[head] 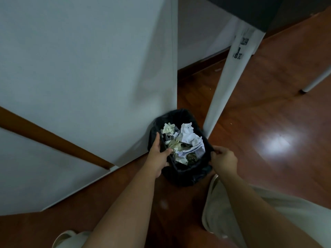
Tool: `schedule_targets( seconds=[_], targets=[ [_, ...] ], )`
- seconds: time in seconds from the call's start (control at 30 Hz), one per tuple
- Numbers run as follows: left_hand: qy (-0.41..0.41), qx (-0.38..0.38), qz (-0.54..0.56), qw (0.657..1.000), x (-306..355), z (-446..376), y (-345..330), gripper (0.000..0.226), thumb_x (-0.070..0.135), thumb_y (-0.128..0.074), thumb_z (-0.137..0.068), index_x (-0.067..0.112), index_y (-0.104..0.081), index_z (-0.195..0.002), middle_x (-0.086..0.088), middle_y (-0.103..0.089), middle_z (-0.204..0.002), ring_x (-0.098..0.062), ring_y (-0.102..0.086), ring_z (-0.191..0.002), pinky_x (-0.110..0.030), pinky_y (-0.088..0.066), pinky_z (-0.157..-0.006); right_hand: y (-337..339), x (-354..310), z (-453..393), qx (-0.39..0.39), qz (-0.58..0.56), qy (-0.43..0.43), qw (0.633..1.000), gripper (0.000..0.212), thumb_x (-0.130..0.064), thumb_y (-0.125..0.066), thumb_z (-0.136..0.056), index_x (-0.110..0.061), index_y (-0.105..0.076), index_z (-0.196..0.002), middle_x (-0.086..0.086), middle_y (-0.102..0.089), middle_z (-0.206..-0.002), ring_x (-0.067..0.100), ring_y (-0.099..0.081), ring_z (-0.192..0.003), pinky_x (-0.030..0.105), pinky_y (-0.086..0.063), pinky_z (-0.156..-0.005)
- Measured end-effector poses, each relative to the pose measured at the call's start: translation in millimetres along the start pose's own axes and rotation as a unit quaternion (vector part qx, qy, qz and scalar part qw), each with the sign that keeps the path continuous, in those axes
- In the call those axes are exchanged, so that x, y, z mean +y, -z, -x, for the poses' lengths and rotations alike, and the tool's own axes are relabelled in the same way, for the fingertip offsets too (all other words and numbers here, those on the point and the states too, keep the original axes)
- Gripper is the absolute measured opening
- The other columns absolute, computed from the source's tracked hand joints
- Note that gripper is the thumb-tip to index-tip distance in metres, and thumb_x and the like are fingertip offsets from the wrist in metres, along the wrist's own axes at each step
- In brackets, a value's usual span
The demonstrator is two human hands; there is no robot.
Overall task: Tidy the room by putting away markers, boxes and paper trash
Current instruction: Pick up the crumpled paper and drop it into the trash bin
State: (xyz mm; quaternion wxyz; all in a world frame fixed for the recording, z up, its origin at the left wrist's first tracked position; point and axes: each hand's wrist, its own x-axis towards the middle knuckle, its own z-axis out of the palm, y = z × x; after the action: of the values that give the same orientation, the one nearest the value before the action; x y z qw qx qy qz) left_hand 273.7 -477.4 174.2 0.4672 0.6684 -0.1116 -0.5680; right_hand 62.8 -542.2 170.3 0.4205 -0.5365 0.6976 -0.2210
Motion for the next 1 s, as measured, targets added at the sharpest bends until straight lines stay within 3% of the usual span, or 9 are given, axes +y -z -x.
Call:
schedule_targets(
  seconds=[0.2,0.33,0.53,0.63,0.7,0.8,0.87,0.93,1.0],
  targets=[
    [-0.008,0.025,-0.042,0.999,-2.3,2.6,10.6,0.084,0.001,-0.054,-0.096,0.053,-0.013,-0.148,0.009,-0.028,-0.158,-0.013,-0.047,-0.115,-0.043,-0.053,-0.081,-7.3,-2.8,11.1,-0.013,-0.016,-0.005,1.0,0.019,-0.011,-0.062,-0.081,-0.019,-0.071,-0.096,0.007,-0.07,-0.093,0.025,-0.07,-0.074,0.044,-0.06,-0.073],
    [-0.021,0.069,-0.106,0.992,-3.2,17.2,9.7,0.083,0.012,-0.067,-0.09,0.039,-0.019,-0.152,0.002,-0.032,-0.157,-0.022,-0.052,-0.119,-0.032,-0.057,-0.061,-5.5,-8.6,9.6,-0.016,-0.003,-0.006,1.0,0.014,-0.011,-0.062,-0.08,-0.023,-0.068,-0.085,-0.005,-0.065,-0.077,0.023,-0.069,-0.067,0.039,-0.06,-0.068],
    [0.103,-0.017,-0.062,0.993,-37.3,52.6,-3.6,0.094,0.012,-0.068,-0.09,0.057,-0.007,-0.147,-0.003,-0.05,-0.144,-0.028,-0.068,-0.099,-0.034,-0.059,-0.056,-5.2,-14.4,11.1,-0.039,0.001,-0.041,0.998,0.01,-0.014,-0.062,-0.081,-0.023,-0.065,-0.084,-0.005,-0.064,-0.074,0.024,-0.071,-0.063,0.037,-0.061,-0.065],
    [0.085,0.078,-0.004,0.993,-40.0,54.7,6.0,0.073,0.002,-0.05,-0.094,0.051,-0.03,-0.144,0.002,-0.062,-0.119,-0.025,-0.075,-0.074,-0.027,-0.056,-0.053,-4.9,-20.3,16.4,-0.14,0.027,-0.087,0.986,0.01,-0.022,-0.066,-0.082,-0.012,-0.065,-0.081,0.007,-0.063,-0.061,0.014,-0.059,-0.034,0.022,-0.047,-0.038],
    [0.055,0.11,-0.049,0.991,-28.6,50.9,24.1,0.065,0.001,-0.049,-0.092,0.046,-0.044,-0.139,0.002,-0.058,-0.124,-0.027,-0.074,-0.071,-0.025,-0.056,-0.053,-7.5,-26.8,17.6,-0.183,0.037,-0.091,0.978,0.025,-0.03,-0.066,-0.082,-0.009,-0.058,-0.071,0.01,-0.054,-0.052,0.014,-0.045,-0.025,0.017,-0.035,-0.034],
    [-0.018,0.092,-0.233,0.968,-6.1,38.6,58.2,0.063,-0.001,-0.05,-0.085,0.04,-0.057,-0.133,0.002,-0.061,-0.129,-0.03,-0.07,-0.091,-0.035,-0.061,-0.062,-16.3,-35.5,17.3,-0.194,0.004,-0.099,0.976,0.03,-0.035,-0.062,-0.087,-0.008,-0.058,-0.074,0.013,-0.057,-0.061,0.022,-0.057,-0.039,0.021,-0.04,-0.036],
    [-0.086,0.127,-0.39,0.908,10.1,31.4,78.3,0.058,0.001,-0.051,-0.082,0.032,-0.062,-0.13,-0.003,-0.069,-0.122,-0.028,-0.068,-0.101,-0.038,-0.059,-0.08,-22.8,-39.0,15.7,-0.201,0.016,-0.099,0.974,0.035,-0.037,-0.058,-0.092,-0.008,-0.055,-0.071,0.012,-0.055,-0.064,0.02,-0.055,-0.042,0.017,-0.037,-0.032],
    [-0.12,0.211,-0.38,0.893,15.2,25.9,93.2,0.046,0.004,-0.055,-0.083,0.019,-0.066,-0.126,-0.008,-0.07,-0.119,-0.026,-0.065,-0.109,-0.036,-0.053,-0.091,-27.4,-40.9,10.9,-0.196,0.038,-0.085,0.976,0.038,-0.041,-0.053,-0.095,-0.009,-0.054,-0.075,0.008,-0.053,-0.064,0.013,-0.052,-0.038,0.013,-0.031,-0.026],
    [-0.11,0.279,-0.256,0.919,7.8,26.8,96.1,0.045,0.008,-0.062,-0.085,0.013,-0.062,-0.129,-0.009,-0.066,-0.125,-0.026,-0.062,-0.115,-0.037,-0.05,-0.097,-31.6,-42.1,3.9,-0.173,-0.006,-0.084,0.981,0.036,-0.044,-0.053,-0.094,-0.009,-0.057,-0.099,0.01,-0.059,-0.077,0.012,-0.06,-0.042,0.016,-0.04,-0.032]
  ],
)
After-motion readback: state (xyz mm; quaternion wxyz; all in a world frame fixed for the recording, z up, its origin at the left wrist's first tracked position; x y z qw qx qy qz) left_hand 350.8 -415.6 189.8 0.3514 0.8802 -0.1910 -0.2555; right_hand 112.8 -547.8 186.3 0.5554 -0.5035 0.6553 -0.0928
